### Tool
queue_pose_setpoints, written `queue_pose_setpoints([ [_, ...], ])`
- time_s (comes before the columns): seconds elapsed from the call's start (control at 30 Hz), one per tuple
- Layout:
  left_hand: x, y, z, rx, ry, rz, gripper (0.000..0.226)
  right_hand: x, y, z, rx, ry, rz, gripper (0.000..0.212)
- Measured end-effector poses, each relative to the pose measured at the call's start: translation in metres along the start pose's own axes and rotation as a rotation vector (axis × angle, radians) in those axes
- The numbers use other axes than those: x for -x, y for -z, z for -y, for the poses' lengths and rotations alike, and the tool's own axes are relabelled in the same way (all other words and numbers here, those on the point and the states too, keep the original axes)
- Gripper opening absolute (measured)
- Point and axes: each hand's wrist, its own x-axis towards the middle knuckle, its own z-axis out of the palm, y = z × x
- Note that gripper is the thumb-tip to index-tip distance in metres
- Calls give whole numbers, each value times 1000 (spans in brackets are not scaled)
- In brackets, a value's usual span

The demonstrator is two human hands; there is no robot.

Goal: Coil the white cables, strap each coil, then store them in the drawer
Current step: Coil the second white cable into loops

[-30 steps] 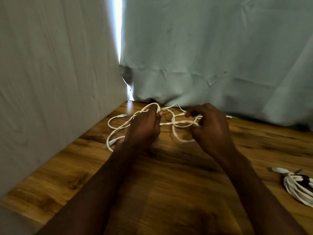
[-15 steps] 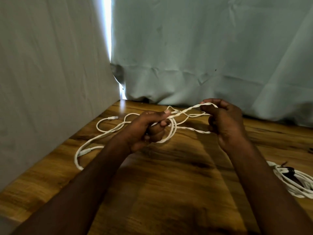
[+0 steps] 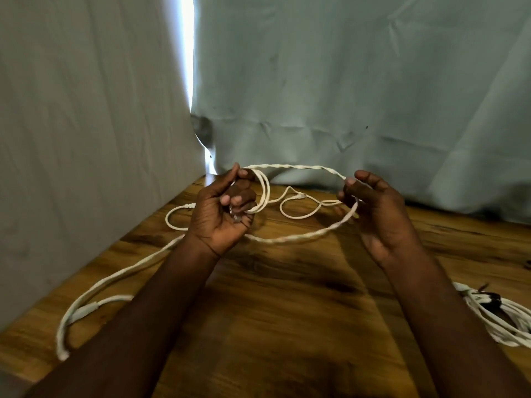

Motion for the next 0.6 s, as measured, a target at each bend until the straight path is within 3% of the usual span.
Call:
queue_pose_setpoints([
  [0.1,0,-2,4,-10,-12,-35,21,-1,2,-1,-463,-143,200,39],
  [0.27,-3,-5,1,-165,-89,-154,21,2,11,5,-497,-70,460,55],
  [0.33,-5,-6,5,-259,-87,-194,28,3,9,6,-484,-47,449,56],
  [0.4,-6,-6,10,-375,-74,-235,30,1,11,4,-192,59,243,46],
  [0.5,-6,-5,11,-449,-58,-281,30,-8,22,-11,800,484,-199,29],
  [0.53,-6,-4,11,-448,-54,-296,30,-10,25,-17,1041,532,-224,30],
  [0.6,-8,-1,12,-444,-49,-325,28,-7,23,-27,1319,466,-111,32],
])
